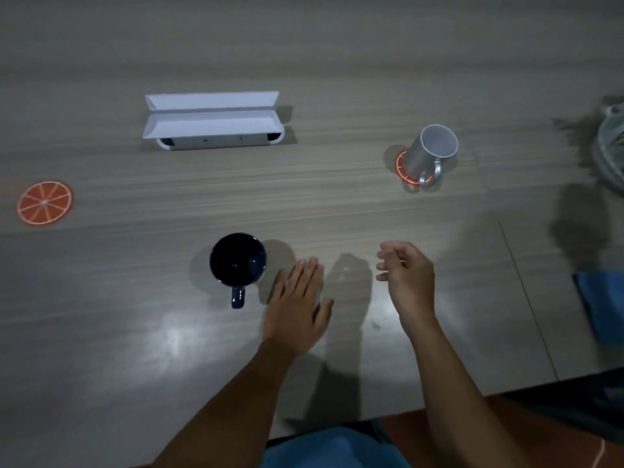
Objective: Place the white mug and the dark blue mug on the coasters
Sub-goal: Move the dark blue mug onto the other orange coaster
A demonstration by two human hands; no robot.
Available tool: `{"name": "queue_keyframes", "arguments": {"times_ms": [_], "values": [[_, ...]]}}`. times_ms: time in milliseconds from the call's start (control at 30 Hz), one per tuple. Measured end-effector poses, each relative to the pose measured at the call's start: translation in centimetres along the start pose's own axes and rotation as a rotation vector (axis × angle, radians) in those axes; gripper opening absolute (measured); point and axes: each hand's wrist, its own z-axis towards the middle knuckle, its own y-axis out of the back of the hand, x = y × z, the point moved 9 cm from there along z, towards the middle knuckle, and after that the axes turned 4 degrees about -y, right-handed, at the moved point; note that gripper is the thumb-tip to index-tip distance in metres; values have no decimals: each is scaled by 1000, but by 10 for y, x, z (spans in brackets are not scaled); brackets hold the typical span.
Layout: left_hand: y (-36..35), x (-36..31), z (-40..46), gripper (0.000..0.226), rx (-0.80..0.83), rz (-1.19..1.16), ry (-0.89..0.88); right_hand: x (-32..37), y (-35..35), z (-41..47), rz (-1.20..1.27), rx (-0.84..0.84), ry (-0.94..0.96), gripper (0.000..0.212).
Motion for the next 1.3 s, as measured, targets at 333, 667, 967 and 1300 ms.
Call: {"name": "queue_keyframes", "arguments": {"times_ms": [333, 667, 967, 1300], "values": [[2, 70, -115, 61, -25, -39, 79, -14, -129, -105, -90, 426, -57, 15], [33, 141, -147, 68, -153, -75, 357, -23, -173, -148, -63, 476, -166, 9], [68, 222, -157, 69, -271, -125, 524, -33, -199, -159, 150, 550, -342, 29], [99, 296, -175, 75, -264, -75, 535, -11, -237, -173, 236, 541, -211, 32]]}}
